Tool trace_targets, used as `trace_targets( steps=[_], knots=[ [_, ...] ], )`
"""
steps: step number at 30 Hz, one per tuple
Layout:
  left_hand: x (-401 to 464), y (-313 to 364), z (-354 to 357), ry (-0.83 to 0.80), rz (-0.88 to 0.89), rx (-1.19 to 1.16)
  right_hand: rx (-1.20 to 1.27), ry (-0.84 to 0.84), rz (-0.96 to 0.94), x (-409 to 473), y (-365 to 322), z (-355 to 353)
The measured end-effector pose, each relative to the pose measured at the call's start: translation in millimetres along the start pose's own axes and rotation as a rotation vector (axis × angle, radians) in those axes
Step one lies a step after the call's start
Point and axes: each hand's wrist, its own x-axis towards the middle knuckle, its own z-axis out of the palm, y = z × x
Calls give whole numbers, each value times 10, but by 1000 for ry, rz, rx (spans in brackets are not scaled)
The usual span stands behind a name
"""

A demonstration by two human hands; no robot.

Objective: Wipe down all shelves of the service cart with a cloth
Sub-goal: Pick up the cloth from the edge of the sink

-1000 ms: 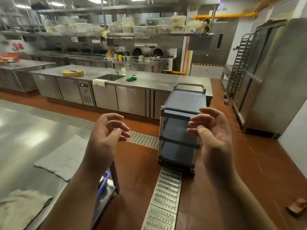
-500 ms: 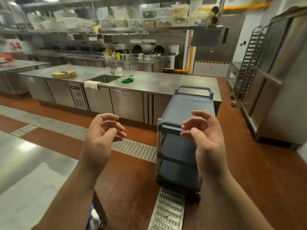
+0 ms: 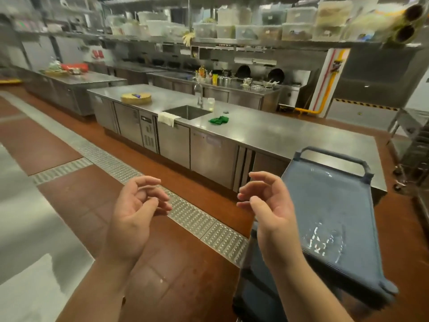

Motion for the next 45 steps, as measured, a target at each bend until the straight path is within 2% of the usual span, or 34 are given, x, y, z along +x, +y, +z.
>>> trace_targets(
  steps=[9,14,22,27,34,45],
  knots=[
    [2230,-684,-249,81,-10,30,-14,-60,26,2011,930,908],
    [3363,-977,-357,54,-17,50,-42,-69,35,2988,1373,1346],
    [4878,-1625,-522,88,-30,87,-50,-106,38,4448,2183,1805],
    [6018,-2204,-443,114,-38,146,6,-123,25,5586,2876,2008],
    [7614,-2740,-421,163,-58,176,55,-185,99,7322,3709,2479],
    [9483,-3904,-880,252,-185,178,124,-235,173,9039,4922,3564]
  ],
)
